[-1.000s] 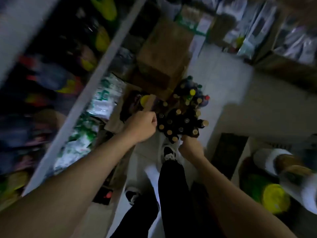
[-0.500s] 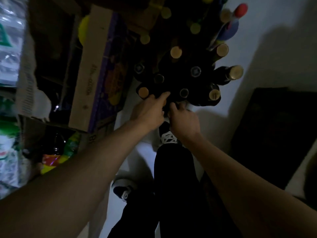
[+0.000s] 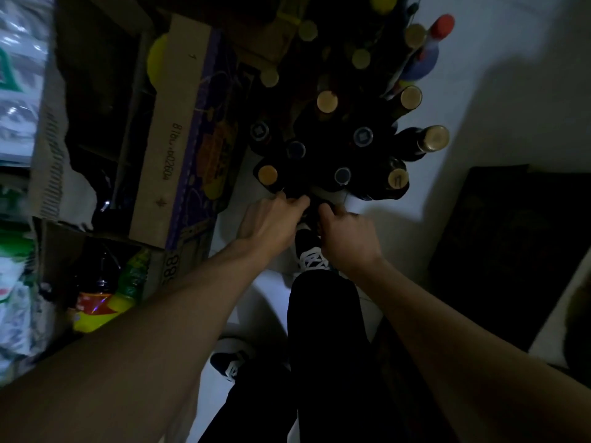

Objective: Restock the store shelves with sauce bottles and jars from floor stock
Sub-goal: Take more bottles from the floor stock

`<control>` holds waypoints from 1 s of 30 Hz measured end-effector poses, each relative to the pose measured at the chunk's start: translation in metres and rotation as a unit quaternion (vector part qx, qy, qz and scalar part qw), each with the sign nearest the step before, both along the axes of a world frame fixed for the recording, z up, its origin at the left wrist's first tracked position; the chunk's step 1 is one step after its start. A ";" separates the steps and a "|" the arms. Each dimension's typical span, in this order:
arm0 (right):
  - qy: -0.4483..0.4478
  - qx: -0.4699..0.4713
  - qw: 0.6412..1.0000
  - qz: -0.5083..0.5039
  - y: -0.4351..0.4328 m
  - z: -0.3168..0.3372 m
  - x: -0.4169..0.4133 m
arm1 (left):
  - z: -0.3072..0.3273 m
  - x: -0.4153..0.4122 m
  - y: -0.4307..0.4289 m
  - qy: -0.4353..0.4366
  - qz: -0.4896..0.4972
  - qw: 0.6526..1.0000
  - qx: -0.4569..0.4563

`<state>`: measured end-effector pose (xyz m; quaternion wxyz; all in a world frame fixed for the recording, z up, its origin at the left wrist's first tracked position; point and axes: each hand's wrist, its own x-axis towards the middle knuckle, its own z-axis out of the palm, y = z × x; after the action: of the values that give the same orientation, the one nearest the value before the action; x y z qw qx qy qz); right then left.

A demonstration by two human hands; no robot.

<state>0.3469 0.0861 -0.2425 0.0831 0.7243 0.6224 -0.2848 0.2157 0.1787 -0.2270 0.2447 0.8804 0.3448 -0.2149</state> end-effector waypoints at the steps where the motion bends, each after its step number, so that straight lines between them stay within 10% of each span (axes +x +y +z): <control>1: 0.001 0.001 1.000 -0.002 -0.004 0.008 -0.001 | 0.008 -0.005 -0.003 -0.006 -0.009 1.000 0.008; 12: -0.002 0.104 0.989 -0.102 -0.010 0.177 -0.021 | 0.171 -0.067 0.009 -0.096 -0.016 0.994 0.055; 30: 0.022 0.343 0.932 -0.113 0.059 0.820 -0.075 | 0.818 -0.202 0.067 -0.184 0.085 0.960 0.195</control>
<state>0.2719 0.1446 0.5779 -0.2172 0.7677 0.5978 -0.0772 0.0142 0.2453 0.5913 0.1445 0.9026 0.4031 0.0440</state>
